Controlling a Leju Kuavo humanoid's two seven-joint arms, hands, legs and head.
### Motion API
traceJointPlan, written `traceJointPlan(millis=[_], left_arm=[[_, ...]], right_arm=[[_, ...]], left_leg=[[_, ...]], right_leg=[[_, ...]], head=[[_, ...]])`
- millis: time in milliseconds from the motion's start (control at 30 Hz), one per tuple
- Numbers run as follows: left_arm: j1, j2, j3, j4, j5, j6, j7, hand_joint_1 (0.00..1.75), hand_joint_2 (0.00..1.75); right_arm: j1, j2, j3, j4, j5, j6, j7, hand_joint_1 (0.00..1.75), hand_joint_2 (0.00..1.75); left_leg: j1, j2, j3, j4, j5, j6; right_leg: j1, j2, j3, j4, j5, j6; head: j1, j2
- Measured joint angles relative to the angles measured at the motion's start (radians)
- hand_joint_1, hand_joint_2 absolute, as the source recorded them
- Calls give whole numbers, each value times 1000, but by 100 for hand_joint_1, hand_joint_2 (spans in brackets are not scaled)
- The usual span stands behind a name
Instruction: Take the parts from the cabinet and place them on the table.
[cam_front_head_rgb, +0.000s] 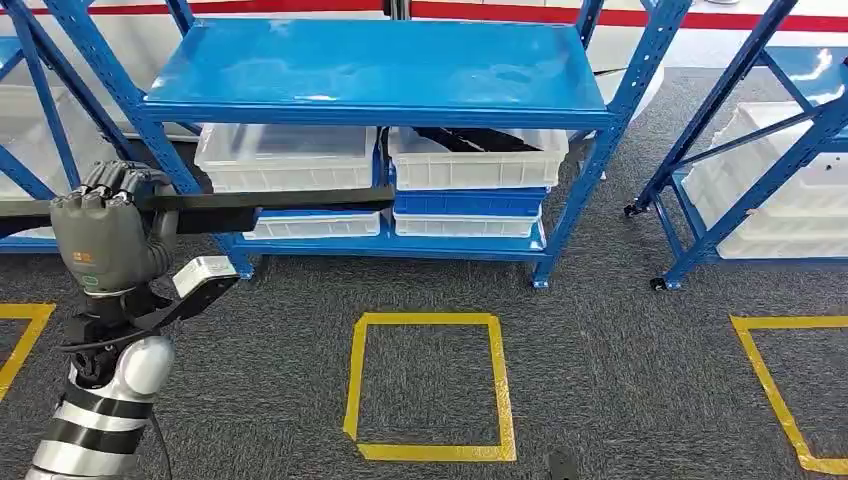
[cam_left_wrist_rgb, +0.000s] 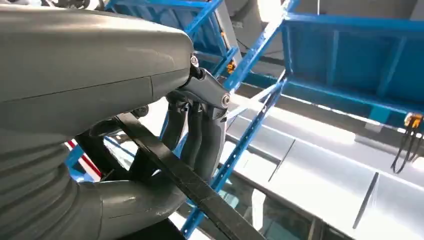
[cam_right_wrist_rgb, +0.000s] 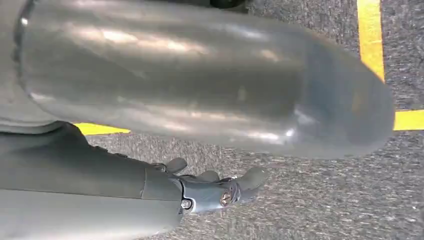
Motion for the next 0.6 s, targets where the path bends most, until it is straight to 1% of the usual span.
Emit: traceJointPlan(millis=[33, 67, 100, 133, 167, 200, 233, 267, 300, 333, 367, 400, 433, 467, 500, 533, 567, 600], left_arm=[[-4, 0, -1, 2, 2, 1, -2, 175, 175], [-8, 0, -1, 4, 5, 3, -3, 175, 175], [-10, 0, -2, 6, 8, 5, -7, 175, 175], [-13, 0, -2, 9, 9, 6, -10, 175, 175], [-20, -1, -4, 12, 9, 10, -13, 175, 175], [-24, -2, -5, 13, 9, 15, -15, 175, 175], [-27, -2, -7, 14, 9, 19, -18, 175, 175], [-29, -2, -8, 14, 9, 21, -20, 175, 175], [-30, -2, -9, 16, 9, 24, -20, 175, 175], [-30, -2, -10, 19, 9, 25, -21, 175, 175], [-30, -3, -11, 21, 8, 26, -21, 175, 175], [-30, -3, -11, 21, 8, 26, -21, 175, 175], [-31, -3, -11, 21, 8, 27, -21, 175, 175], [-31, -3, -11, 21, 8, 27, -21, 175, 175], [-31, -3, -11, 21, 8, 28, -21, 175, 175], [-32, -2, -11, 21, 8, 30, -22, 175, 175], [-33, -2, -11, 23, 8, 31, -23, 175, 175], [-35, -3, -12, 24, 9, 33, -24, 175, 175]], right_arm=[[0, 0, -1, 0, 0, 0, 0, 0, 0], [1, 0, -1, 0, 0, 0, 0, 0, 0], [3, 1, -1, 0, 0, 1, 0, 0, 0], [7, 1, -1, 0, 0, 1, 0, 0, 0], [8, 1, -2, 0, 0, 2, 0, 0, 0], [8, 2, -2, 0, 0, 5, 1, 0, 0], [8, 3, -3, 0, 1, 13, 1, 0, 0], [8, 3, -4, 0, 1, 18, 1, 0, 0], [8, 4, -6, 0, 1, 23, 1, 0, 0], [9, 3, -6, 0, 1, 24, 1, 0, 0], [9, 3, -7, 0, 1, 25, 1, 0, 0], [8, 2, -8, 0, 1, 26, 1, 0, 0], [7, 1, -8, 0, 1, 26, 1, 0, 0], [6, 1, -8, 0, 1, 26, 1, 0, 0], [5, 0, -8, -2, 1, 29, 1, 0, 0], [4, 0, -8, -2, 1, 33, 1, 0, 0], [7, 0, -8, -2, 1, 36, 4, 0, 0], [8, 1, -8, -2, 1, 39, 9, 0, 0]], left_leg=[[-3, -1, -5, -3, 1, 13], [-9, 0, -11, -5, 6, 22], [-15, 0, -18, -4, 14, 34], [-10, 6, -28, -13, 30, 52], [-12, 8, -38, -13, 42, 62], [-11, 9, -53, -13, 53, 74], [-11, 9, -71, -13, 66, 78], [-12, 9, -89, -13, 80, 79], [-12, 9, -106, -13, 93, 78], [-11, 9, -123, -12, 105, 77], [-11, 9, -138, -12, 117, 74], [-10, 9, -154, -12, 130, 71], [-8, 9, -169, -12, 142, 67], [-8, 8, -177, -11, 153, 62], [-13, 9, -188, -10, 162, 55], [-12, 11, -191, -14, 177, 48], [-10, 11, -187, -25, 193, 43], [-8, 10, -188, -32, 204, 36]], right_leg=[[2, 0, -2, -1, 11, 9], [-1, 0, -7, -3, 20, 14], [-5, 0, -11, -6, 29, 22], [-1, 1, -19, -4, 33, 32], [-7, 5, -33, 14, 2, 29], [-7, 6, -58, 57, -47, 20], [-8, 7, -83, 135, -103, 15], [-9, 7, -108, 222, -147, 14], [-9, 7, -122, 293, -172, 19], [-10, 7, -117, 326, -169, 29], [-10, 6, -94, 317, -149, 40], [-11, 6, -52, 271, -118, 50], [-11, 7, 8, 194, -94, 55], [-11, 7, 74, 105, -94, 51], [-6, 7, 148, 11, -125, 38], [-2, 10, 157, -23, -135, 30], [-1, 12, 134, -17, -119, 30], [2, 13, 132, -19, -118, 27]], head=[[5, 0], [3, 0], [5, 0], [4, 0], [2, 0], [9, 0], [11, 0], [10, 0], [10, 0], [11, 0], [11, 0], [12, 0], [10, 0], [12, 0], [13, 0], [6, 0], [9, 0], [12, 0]])
